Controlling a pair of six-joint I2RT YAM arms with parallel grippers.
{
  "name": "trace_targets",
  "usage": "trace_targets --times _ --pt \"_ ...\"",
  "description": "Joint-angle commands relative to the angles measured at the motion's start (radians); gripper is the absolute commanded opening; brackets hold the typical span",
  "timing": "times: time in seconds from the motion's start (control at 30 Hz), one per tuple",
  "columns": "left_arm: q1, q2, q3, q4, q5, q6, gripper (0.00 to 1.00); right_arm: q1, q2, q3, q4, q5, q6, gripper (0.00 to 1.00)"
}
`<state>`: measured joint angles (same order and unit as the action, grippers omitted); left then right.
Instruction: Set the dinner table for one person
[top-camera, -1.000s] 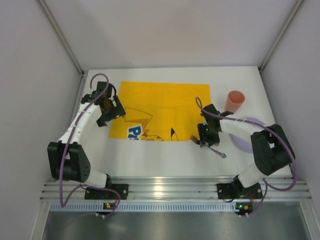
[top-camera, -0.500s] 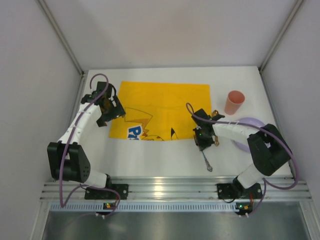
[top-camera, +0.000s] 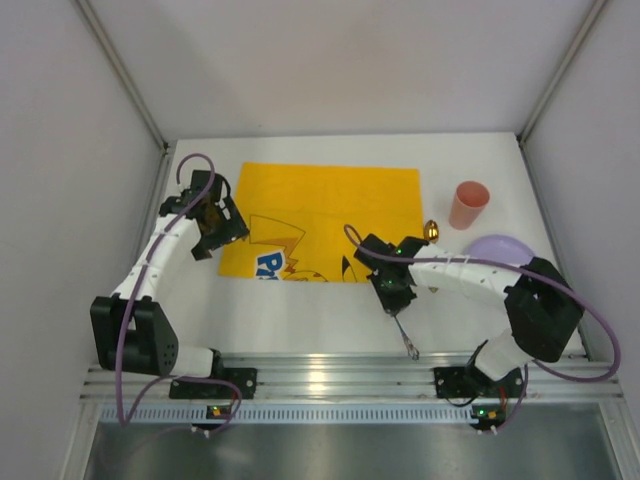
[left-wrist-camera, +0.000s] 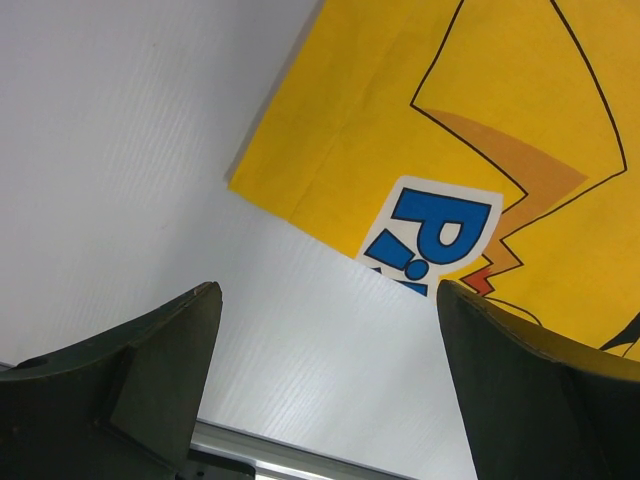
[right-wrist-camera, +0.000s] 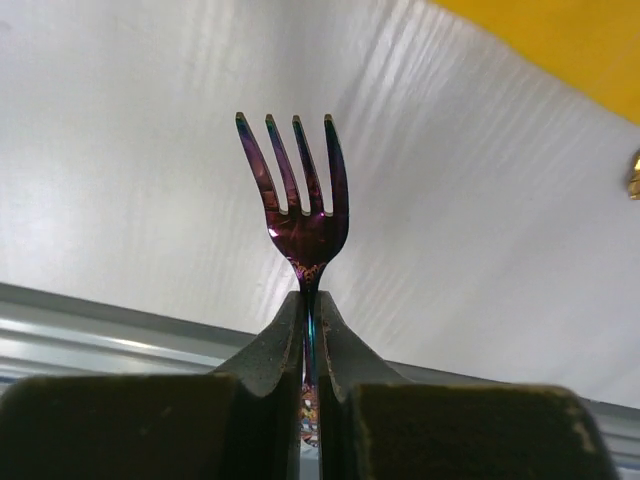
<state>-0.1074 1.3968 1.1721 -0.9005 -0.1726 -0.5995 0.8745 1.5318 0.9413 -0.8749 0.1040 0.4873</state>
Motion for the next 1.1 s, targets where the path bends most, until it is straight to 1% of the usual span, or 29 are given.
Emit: trace_targets --times 0.0,0.07,0.1,0.17,0.2,0.23,0.27,0.3,0.33,0.37,0.4,0.43,0.47,0.5,0.53,0.57,0.6,0.63,0.73,0.9,1.07 --pt "-0.002 -0.035 0.001 -0.005 -0.001 -0.003 0.94 0.006 -0.065 0.25 -0.098 0.014 0.014 0.0" --pt "-0.002 -0.039 0.014 -0.006 -0.002 0.003 0.94 0.003 -0.011 0.345 -0.114 0.0 0.005 0.0" --pt "-0.002 -0.041 0.018 -0.017 -0.004 0.004 0.94 0.0 0.016 0.438 -0.113 -0.025 0.002 0.0" --pt "-0.002 -0.048 0.029 -0.028 -0.005 0.004 0.94 -0.008 0.118 0.535 -0.104 -0.067 -0.001 0.0" --pt "-0.002 -0.053 0.031 -0.035 -0.005 0.003 0.94 -0.012 0.16 0.641 -0.096 -0.131 0.003 0.0" --pt "-0.002 -0.067 0.031 -0.041 -0.001 0.001 0.95 -0.014 0.248 0.701 -0.087 -0.157 0.01 0.0" --pt "-0.002 -0.074 0.031 -0.047 -0.001 -0.008 0.95 -0.015 0.298 0.762 -0.079 -0.182 0.014 0.0" --pt "-0.002 -0.084 0.029 -0.052 -0.001 -0.011 0.95 -0.017 0.347 0.894 -0.069 -0.238 0.031 0.0" --pt "-0.002 -0.106 0.024 -0.064 -0.004 -0.016 0.95 -0.02 0.454 0.963 -0.056 -0.26 0.043 0.0" --pt "-0.002 -0.117 0.021 -0.069 -0.007 -0.022 0.96 -0.025 0.511 1.038 -0.049 -0.283 0.06 0.0" --pt "0.0 -0.131 0.018 -0.077 -0.007 -0.025 0.96 -0.031 0.565 1.176 -0.035 -0.329 0.104 0.0" --pt "0.0 -0.157 0.014 -0.087 -0.007 -0.026 0.96 -0.035 0.667 1.239 -0.004 -0.343 0.131 0.0" --pt "0.0 -0.169 0.011 -0.093 0.001 -0.029 0.96 -0.049 0.716 1.302 0.014 -0.36 0.16 0.0" --pt "0.0 -0.18 0.008 -0.098 0.004 -0.031 0.96 -0.058 0.76 1.393 0.04 -0.404 0.231 0.0" --pt "0.0 -0.206 0.001 -0.104 0.007 -0.034 0.96 -0.069 0.828 1.416 0.118 -0.426 0.278 0.0" --pt "0.0 -0.219 -0.002 -0.121 0.01 -0.042 0.96 -0.087 0.85 1.418 0.173 -0.453 0.328 0.0" --pt "0.0 -0.231 -0.006 -0.126 0.021 -0.043 0.96 -0.095 0.866 1.397 0.233 -0.498 0.42 0.0" --pt "0.0 -0.257 -0.021 -0.132 0.022 -0.046 0.96 -0.103 0.896 1.387 0.331 -0.509 0.459 0.0" --pt "0.0 -0.308 -0.06 -0.135 0.041 -0.052 0.96 -0.111 0.95 1.396 0.437 -0.515 0.546 0.0" --pt "0.0 -0.363 -0.111 -0.147 0.038 -0.042 0.96 -0.115 1.024 1.422 0.534 -0.514 0.643 0.0" --pt "0.0 -0.39 -0.144 -0.138 0.031 -0.029 0.96 -0.117 1.114 1.45 0.58 -0.517 0.672 0.0"
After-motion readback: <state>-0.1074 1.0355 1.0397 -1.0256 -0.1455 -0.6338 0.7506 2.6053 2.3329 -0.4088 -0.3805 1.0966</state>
